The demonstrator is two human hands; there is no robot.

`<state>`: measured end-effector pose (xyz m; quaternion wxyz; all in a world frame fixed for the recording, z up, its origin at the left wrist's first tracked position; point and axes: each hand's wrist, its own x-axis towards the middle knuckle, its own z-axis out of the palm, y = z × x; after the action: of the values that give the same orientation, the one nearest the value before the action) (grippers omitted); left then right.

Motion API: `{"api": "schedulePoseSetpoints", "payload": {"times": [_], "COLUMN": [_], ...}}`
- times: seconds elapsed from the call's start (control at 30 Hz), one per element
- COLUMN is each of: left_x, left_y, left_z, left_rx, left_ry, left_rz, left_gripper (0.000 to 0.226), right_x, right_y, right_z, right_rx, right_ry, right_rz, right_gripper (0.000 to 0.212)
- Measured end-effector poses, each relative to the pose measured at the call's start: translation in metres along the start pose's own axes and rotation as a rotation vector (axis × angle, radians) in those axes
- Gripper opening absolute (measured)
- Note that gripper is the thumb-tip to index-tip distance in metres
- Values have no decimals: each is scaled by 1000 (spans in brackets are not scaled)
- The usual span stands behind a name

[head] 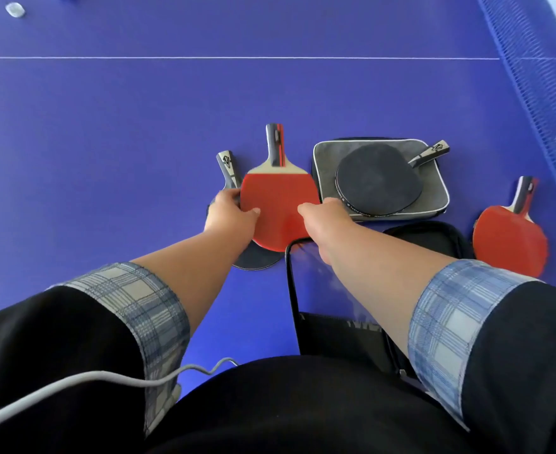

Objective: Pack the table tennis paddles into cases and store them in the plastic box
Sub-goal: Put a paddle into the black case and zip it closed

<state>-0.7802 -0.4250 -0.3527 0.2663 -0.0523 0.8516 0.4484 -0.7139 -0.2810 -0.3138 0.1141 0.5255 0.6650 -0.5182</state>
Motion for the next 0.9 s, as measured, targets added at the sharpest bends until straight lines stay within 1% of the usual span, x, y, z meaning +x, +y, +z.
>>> {"api": "schedulePoseSetpoints", "payload": {"times": [0.07,0.13,0.23,0.3,0.33,0.37,0.4,0.5,0.57,0.63,0.67,0.7,0.77,0.83,0.9], "left_x": [0,1,4,4,2,0,-4,-21,-35,-50,-58,-66,-80,-94,-104], "left_y": [8,22,44,55,60,64,66,71,72,73,74,74,76,80,86], "left_z": [-12,-25,-44,-49,-50,-49,-47,-29,-7,17,30,42,65,86,103], "left_rx": [-101,-163,-253,-302,-301,-284,-258,-149,-71,19,74,147,326,464,566], "left_ry": [60,87,115,100,83,60,31,-81,-190,-321,-390,-454,-535,-571,-604], "left_rz": [27,33,25,28,39,58,85,176,221,245,252,268,333,400,448], "left_gripper": [47,45,42,41,41,40,40,38,37,36,36,35,36,38,38], "right_x": [0,-2,-5,-8,-9,-10,-10,-13,-14,-13,-13,-13,-14,-19,-29], "right_y": [-2,-7,-19,-18,-15,-11,-6,15,32,52,65,79,113,151,182], "right_z": [2,2,-1,-6,-10,-16,-22,-53,-84,-120,-138,-155,-185,-208,-225], "right_rx": [24,71,161,190,200,208,225,297,399,535,596,613,485,277,76], "right_ry": [-27,-89,-173,-192,-190,-181,-166,-48,50,140,160,157,99,10,-70], "right_rz": [-92,-145,-211,-215,-212,-204,-192,-182,-189,-158,-143,-142,-168,-181,-193], "right_gripper": [31,28,10,12,16,26,37,74,80,76,70,59,35,26,23]}}
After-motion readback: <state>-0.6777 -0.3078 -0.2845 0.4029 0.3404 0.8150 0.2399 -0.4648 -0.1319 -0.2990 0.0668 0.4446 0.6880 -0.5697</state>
